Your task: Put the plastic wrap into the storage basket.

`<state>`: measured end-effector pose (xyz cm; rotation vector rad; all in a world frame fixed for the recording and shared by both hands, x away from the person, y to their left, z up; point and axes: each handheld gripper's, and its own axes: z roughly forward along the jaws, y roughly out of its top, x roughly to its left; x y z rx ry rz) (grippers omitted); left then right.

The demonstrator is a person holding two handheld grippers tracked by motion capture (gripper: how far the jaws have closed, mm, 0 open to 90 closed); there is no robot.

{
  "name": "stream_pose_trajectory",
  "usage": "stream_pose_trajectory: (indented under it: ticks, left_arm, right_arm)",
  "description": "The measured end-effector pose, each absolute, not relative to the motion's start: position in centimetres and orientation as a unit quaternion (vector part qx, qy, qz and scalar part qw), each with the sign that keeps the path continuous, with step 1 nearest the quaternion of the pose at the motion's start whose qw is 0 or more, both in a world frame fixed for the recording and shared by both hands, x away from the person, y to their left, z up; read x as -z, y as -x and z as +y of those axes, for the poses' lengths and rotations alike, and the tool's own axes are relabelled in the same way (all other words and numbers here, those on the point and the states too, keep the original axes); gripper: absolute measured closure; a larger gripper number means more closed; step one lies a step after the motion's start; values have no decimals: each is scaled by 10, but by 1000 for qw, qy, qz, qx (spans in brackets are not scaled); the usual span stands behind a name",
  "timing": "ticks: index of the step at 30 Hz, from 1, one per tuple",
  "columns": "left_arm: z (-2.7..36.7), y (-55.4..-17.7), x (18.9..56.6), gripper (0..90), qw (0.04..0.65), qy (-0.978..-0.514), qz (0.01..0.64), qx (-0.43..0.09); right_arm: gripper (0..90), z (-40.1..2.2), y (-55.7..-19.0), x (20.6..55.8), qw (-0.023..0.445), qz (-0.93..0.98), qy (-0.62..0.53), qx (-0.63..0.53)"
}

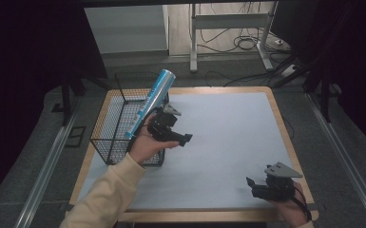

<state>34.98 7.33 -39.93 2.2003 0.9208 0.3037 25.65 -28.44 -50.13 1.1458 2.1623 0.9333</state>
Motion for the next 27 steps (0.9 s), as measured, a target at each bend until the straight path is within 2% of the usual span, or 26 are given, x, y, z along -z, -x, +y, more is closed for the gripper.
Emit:
stream_pose_trajectory:
  ticks: [4,10,14,20,27]
  left_arm:
    - [54,-327,414,186,368,-865,324,-109]
    - [42,-310,435,185,362,-873,310,-103]
    - [35,-299,455,186,362,-878,304,-80]
    - [34,-295,475,186,353,-880,311,-64]
    - [34,-296,479,186,351,-880,313,-60]
  right_arm:
    - [140,-284,-256,501,258,798,-422,-345]
    - [140,-284,-256,502,258,798,-422,-345]
    - [140,-284,-257,502,258,799,-421,-344]
    - [140,-284,-257,503,259,798,-422,-344]
    - [140,-283,-255,501,267,795,-415,-353]
